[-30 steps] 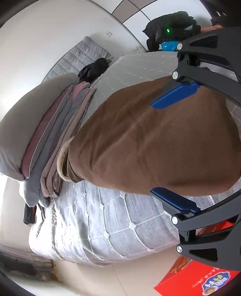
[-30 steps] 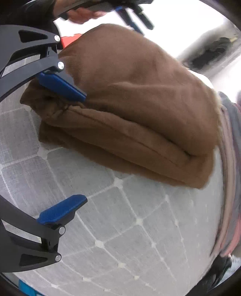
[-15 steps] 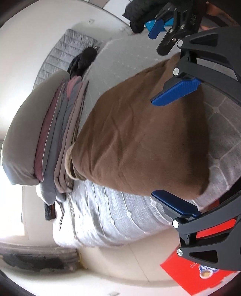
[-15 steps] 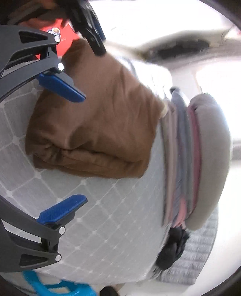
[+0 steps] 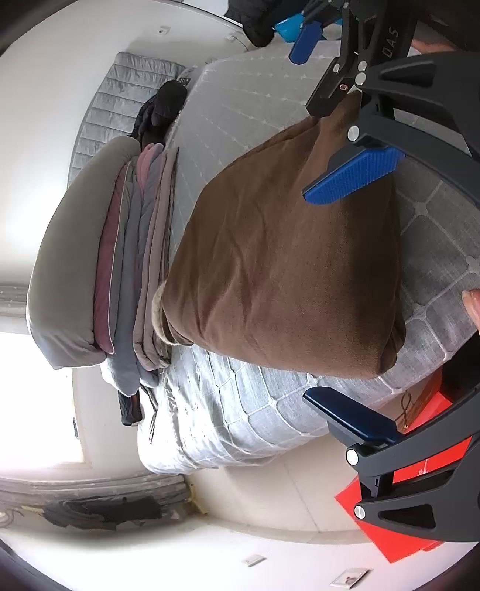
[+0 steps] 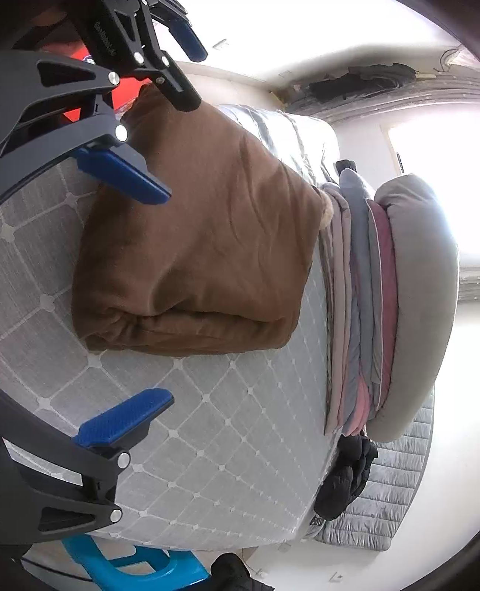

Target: Fold large clothes

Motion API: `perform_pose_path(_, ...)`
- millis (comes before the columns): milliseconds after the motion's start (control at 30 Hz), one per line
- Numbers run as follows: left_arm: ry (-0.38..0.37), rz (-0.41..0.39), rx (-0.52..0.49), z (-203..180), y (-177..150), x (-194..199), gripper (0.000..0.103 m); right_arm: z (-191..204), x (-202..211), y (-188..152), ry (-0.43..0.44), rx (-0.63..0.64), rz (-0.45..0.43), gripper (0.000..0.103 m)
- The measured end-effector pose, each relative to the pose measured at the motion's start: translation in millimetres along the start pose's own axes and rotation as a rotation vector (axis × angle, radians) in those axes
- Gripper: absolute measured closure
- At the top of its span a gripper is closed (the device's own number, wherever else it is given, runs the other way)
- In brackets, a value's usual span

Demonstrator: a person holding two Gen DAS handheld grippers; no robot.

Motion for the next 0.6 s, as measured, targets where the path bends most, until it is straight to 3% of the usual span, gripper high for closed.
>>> perform_pose_path(600, -0.007, -0.042, -0.043, -18, 5, 10, 0.008, -2, 6, 6, 0.008, -0.034, -0.038, 0.007)
Point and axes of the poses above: each gripper's, at about its wrist camera, not at the fingertips, and x roughly against the way its jaws point, z to its left, y to its top, the point moved 3 cm from there along -x, roughly the way its jaws point, and after that the axes turned 2 degrees about -y, right-handed, at the moved point
